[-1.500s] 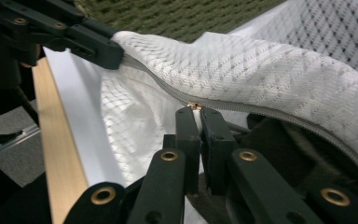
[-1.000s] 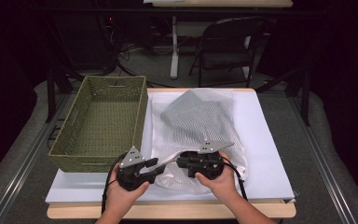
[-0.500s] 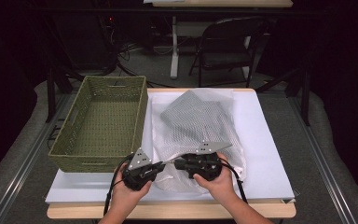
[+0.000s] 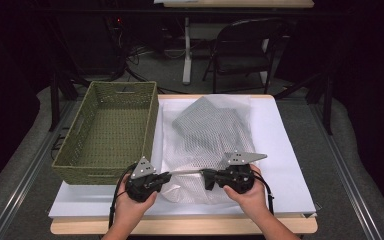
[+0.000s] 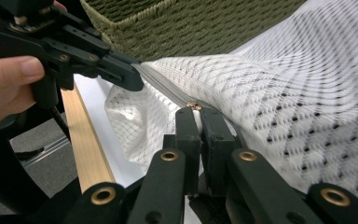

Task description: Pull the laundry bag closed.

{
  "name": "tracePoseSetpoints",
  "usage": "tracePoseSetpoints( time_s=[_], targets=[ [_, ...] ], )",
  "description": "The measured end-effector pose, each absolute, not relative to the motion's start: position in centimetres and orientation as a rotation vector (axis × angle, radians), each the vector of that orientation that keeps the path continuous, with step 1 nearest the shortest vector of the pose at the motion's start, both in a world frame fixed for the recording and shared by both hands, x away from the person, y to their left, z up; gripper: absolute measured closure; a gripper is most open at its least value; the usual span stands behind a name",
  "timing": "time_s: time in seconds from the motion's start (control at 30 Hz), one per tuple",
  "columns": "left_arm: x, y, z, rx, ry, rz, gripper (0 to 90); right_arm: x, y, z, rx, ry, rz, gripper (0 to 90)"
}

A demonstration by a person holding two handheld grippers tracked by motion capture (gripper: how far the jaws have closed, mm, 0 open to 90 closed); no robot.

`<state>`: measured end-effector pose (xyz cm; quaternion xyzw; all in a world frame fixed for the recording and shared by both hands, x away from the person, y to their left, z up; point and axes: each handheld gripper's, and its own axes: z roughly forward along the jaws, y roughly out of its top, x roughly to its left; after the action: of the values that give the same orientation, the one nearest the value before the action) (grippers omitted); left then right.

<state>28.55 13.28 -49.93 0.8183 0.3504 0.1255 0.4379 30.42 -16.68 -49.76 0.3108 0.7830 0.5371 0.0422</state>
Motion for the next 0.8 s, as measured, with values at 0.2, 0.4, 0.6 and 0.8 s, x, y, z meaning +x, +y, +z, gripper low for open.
tracePoseSetpoints(
  time_s=[0.2, 0.4, 0.6, 0.8],
  targets=[
    [28.4, 13.2, -49.4, 2.007, 0.874, 0.314, 79.6, 29.4, -17.0, -47.9, 0.901, 2.352, 1.684, 86.7],
    [28.0, 13.5, -48.1, 1.971, 0.846, 0.325, 62.9, 28.7, -16.6, -46.7, 0.852, 2.351, 1.713, 86.7],
    [27.3, 13.1, -47.2, 1.964, 0.796, 0.315, 58.3, 29.3, -15.8, -47.7, 0.873, 2.385, 1.689, 86.7],
    [27.7, 11.2, -47.7, 2.005, 0.751, 0.272, 56.0, 29.6, -15.8, -48.3, 0.897, 2.394, 1.684, 86.7]
  ],
)
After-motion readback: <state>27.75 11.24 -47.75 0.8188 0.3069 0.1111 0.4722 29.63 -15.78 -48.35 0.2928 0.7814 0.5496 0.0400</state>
